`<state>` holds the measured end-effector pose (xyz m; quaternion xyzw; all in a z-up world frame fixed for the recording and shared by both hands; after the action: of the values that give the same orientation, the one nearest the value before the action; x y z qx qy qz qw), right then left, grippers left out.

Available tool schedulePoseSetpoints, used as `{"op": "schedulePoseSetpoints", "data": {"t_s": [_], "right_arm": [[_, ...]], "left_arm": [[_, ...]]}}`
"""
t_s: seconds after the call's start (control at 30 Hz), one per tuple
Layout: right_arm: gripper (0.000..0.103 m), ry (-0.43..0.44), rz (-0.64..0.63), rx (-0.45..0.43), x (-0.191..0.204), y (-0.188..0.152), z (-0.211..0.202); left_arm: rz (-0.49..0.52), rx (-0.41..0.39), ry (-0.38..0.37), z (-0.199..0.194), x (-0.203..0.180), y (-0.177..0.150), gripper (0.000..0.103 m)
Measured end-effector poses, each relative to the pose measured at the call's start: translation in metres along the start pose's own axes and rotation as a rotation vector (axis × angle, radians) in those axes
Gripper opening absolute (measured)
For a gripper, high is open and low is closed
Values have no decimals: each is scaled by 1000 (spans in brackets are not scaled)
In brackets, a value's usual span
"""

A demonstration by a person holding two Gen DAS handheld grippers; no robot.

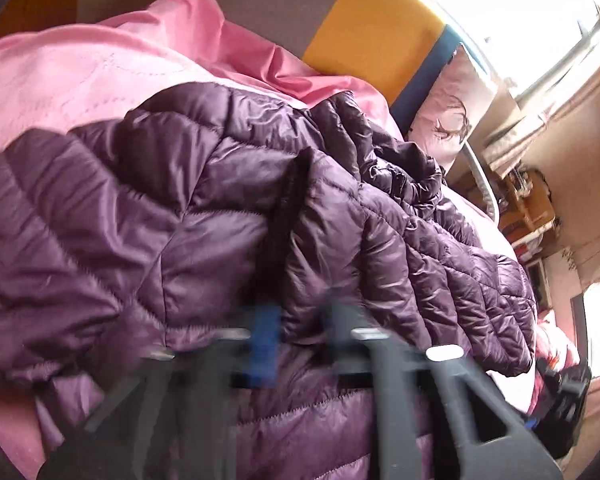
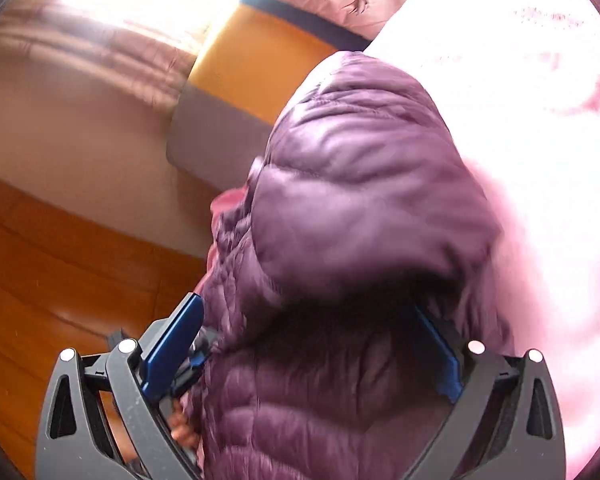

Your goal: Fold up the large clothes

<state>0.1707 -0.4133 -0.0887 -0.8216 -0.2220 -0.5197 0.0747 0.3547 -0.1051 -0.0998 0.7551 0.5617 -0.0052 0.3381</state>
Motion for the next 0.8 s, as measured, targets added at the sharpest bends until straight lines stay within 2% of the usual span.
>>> {"op": "schedulePoseSetpoints", "data": {"t_s": [0.1,0.2,0.23,0.3,0.37,0.47,0.53,0.6,0.63,0.7,0.77,0.8], "right_arm": [[98,17,39,-51,-1,15,0],[98,72,63,-91,-2,21,-7],[98,79,69,-76,-6,20,-4],[98,39,67,-41,-19,18,3],[95,18,33,-24,-20,15,8],[96,-11,-24,30,-21,7,-14],[96,-12,-99,114,-11,-2,-25],[96,-25,-188,113,2,-4,-39],[95,-47,-234,78,10,2,-48],[87,-89,-269,6,21,21,-57],[63,-157,-275,-55,27,46,-54],[56,-183,-275,-73,29,59,-50]], "left_arm": [[-19,-105,25,-30,12,7,9],[-57,-161,77,-54,36,4,9],[-76,-150,98,-56,49,-1,8],[-78,-102,130,-48,64,-14,8],[-46,-63,175,-38,67,-27,8],[-6,-58,191,-37,60,-39,8],[30,-67,200,-41,54,-42,8],[66,-77,213,-45,47,-44,8],[69,-80,216,-50,46,-47,8],[67,-95,220,-59,49,-54,8],[64,-113,222,-70,52,-60,8],[59,-121,214,-76,52,-64,8]]}}
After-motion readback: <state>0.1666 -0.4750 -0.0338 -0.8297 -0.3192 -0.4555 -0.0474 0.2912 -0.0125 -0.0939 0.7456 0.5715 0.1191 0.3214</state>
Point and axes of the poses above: each gripper's, at about its wrist camera, not at the fingertips, and z roughly the way its jaws point, x to its left, y to its top, the point moved 4 cm from there along z, roughly the way its jaws point, and after that the axes turned 10 degrees about z, right-handed, at the moved point
